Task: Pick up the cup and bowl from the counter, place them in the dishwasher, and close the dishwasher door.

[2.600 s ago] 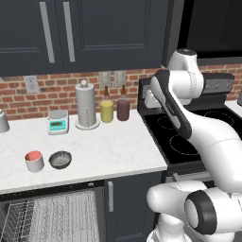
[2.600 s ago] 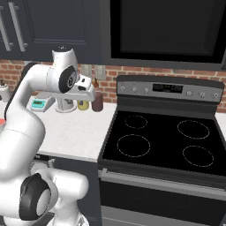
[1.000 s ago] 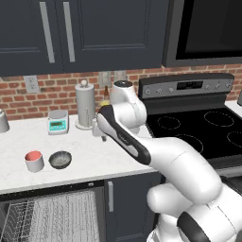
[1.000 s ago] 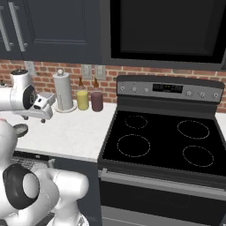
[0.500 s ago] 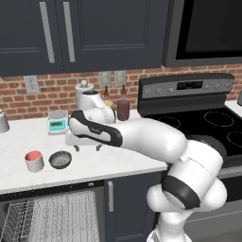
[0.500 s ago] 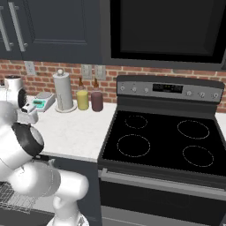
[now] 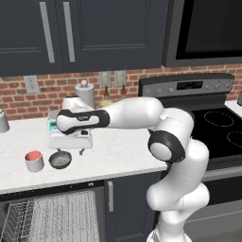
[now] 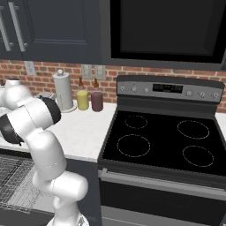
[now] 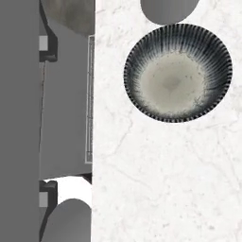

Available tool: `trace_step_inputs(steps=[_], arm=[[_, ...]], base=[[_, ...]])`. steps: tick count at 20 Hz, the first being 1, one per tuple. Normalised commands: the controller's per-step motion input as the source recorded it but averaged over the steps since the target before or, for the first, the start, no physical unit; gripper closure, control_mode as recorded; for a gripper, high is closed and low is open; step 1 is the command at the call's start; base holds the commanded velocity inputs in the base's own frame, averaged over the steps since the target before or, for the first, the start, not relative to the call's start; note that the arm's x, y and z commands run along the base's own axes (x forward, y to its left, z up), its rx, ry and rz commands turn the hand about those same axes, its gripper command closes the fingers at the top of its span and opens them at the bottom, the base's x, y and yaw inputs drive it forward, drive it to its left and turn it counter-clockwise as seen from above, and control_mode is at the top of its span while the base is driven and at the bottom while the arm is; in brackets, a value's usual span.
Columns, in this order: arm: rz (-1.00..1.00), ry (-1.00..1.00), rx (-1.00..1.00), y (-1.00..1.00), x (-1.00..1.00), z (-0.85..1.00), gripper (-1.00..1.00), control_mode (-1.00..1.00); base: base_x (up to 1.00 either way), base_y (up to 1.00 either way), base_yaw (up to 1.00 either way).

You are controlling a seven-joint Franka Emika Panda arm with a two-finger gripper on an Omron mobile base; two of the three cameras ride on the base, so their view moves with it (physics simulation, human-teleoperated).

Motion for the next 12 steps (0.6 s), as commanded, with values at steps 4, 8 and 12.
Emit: trace_step_inputs(steps=[4,8,12], arm=[[0.0,0.0,0.0,0.0,0.32,0.0,-1.0,-1.0],[0.0,-0.02,0.0,0.14,0.19,0.0,-1.0,-1.0],[0.0,-0.11,0.0,0.27,0.0,0.0,-1.0,-1.0]], base=[[0.0,0.0,0.0],[0.0,0.0,0.0],[0.0,0.0,0.0]])
